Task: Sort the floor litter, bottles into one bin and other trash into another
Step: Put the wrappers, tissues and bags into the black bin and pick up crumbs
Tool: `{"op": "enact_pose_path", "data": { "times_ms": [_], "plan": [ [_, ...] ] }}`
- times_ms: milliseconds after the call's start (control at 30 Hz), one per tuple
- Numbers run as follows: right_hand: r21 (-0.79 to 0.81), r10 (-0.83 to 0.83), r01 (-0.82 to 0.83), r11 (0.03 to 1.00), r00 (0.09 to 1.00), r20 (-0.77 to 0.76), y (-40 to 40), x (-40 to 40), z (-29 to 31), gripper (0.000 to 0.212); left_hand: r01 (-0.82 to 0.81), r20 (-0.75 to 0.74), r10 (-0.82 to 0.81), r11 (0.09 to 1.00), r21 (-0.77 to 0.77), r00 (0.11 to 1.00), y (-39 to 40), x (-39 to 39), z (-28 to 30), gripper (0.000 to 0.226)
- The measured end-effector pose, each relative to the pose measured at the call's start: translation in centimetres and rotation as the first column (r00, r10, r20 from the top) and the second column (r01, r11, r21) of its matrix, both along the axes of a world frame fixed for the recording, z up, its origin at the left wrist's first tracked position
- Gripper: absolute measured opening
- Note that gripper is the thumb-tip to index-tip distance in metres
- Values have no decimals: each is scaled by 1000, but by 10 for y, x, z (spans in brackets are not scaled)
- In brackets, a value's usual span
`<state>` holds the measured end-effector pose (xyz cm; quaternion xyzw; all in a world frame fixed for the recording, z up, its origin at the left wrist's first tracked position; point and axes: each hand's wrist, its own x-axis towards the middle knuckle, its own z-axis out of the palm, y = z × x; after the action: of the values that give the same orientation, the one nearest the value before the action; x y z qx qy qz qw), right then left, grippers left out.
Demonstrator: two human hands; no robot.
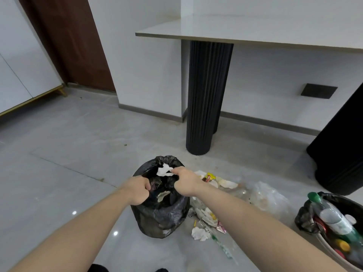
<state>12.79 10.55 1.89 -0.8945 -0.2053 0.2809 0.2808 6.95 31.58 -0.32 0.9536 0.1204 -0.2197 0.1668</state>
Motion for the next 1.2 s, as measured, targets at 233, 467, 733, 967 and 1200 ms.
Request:
{"op": "enact_pose_path", "data": {
  "times_ms": [233, 467, 733, 967, 1200],
  "plan": [
    [-173, -41, 37, 984, 999, -20, -73, -48, -60, 53, 205, 29, -205, 979, -14, 978, -49, 2, 5, 29],
    [-367, -379, 314, 876, 918, -117, -234, -135, -156, 59, 672, -157, -659, 738, 52, 736, -149, -29, -29, 34],
    [-297, -526, 486, 822, 848, -70, -272, -107, -185, 71, 758, -254, -718, 640, 124, 648, -222, -12, -100, 14],
    [-171, -709, 706, 687, 703, 51, -284, -41, -207, 80, 449, -48, -447, 890, 73, 893, -224, 34, -150, 37],
    [-315, -638, 621, 718, 768, 60, -284, -25, -251, 75, 229, 125, -240, 969, 93, 963, -235, 80, -174, 52]
  ]
}}
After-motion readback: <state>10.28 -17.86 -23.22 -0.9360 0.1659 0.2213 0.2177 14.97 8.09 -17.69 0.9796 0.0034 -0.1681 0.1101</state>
